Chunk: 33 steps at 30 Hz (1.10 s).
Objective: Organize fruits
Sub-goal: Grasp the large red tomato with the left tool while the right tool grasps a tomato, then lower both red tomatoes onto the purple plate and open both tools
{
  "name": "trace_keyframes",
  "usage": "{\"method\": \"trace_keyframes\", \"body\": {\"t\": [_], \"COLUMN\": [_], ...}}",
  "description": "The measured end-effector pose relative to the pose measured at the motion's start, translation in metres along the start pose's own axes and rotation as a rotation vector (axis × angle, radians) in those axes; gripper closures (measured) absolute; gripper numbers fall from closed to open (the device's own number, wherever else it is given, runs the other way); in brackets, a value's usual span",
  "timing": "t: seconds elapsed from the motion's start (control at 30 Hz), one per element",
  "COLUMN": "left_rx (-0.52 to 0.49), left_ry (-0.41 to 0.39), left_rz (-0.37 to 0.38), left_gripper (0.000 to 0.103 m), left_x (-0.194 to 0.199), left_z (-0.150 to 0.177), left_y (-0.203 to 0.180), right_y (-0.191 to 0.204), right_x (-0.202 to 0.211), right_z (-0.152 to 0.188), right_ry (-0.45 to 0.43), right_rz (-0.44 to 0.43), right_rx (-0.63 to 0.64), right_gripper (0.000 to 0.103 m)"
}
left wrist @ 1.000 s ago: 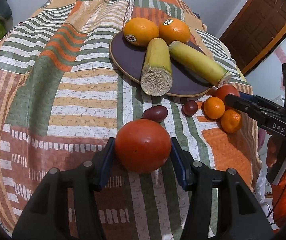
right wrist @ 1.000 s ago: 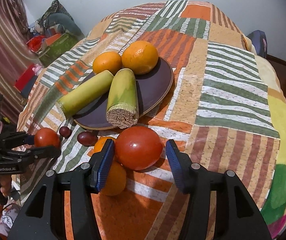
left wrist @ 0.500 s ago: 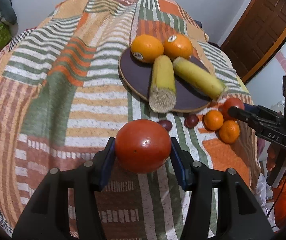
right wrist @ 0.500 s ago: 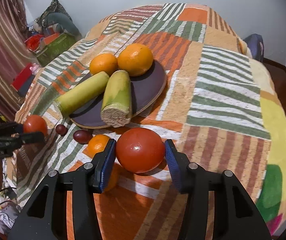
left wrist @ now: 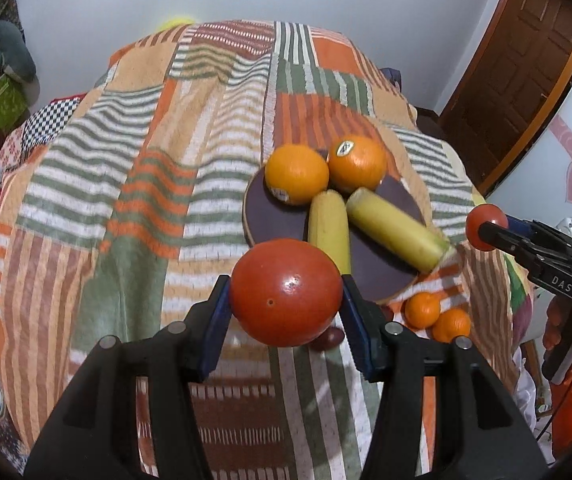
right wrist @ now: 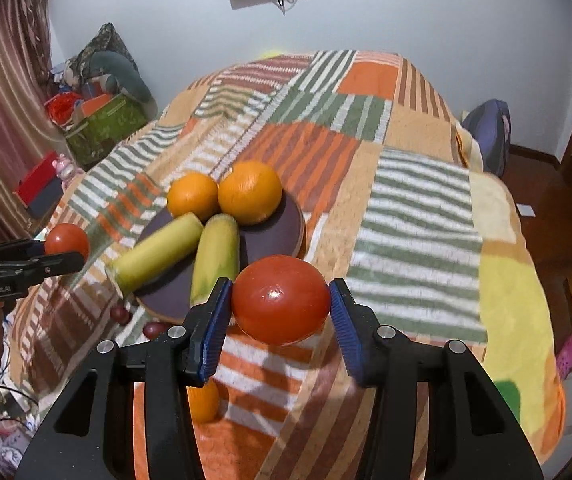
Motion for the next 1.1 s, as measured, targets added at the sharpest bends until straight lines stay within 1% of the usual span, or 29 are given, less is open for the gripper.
{"method": "trace_keyframes", "body": {"t": [0.3,0.57,0.83,1.1], "left_rx": [-0.015,-0.018,-0.015,0.001], "left_ry": [-0.013,0.002,0.025,0.056], "left_rz": [-0.002,0.002,0.015,0.037], "left_gripper": [0.051,0.051,0.051,0.051], "left_x": [-0.007,-0.027,-0.047,-0.065], "left_z": [-0.026,-0.043,-0.055,-0.058], "left_y": [0.000,0.002,0.004,0.007], "right_y": [0.004,0.010,0.017,0.017], "right_x": [-0.003,-0.017,-0.039,-0.060], "right_z": [-0.023,-0.038,-0.046,-0.048], "right_ry": [-0.032,-0.033,-0.011,0.021], "right_rz": [-0.007,-0.009,-0.022,-0.027], "right_rx": [0.012,0.025,0.036,0.033], "right_gripper": [0.057,0.057,0.057,0.057]}}
Point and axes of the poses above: each gripper's, at about its wrist camera, not at the fingertips, and x roughly against the way its jaws point, y to its left, z to its underside, the point moved 8 cm from there along -x, roughly the way its jaws point, and after that the axes turned 14 degrees about y, right-handed, at the moved point
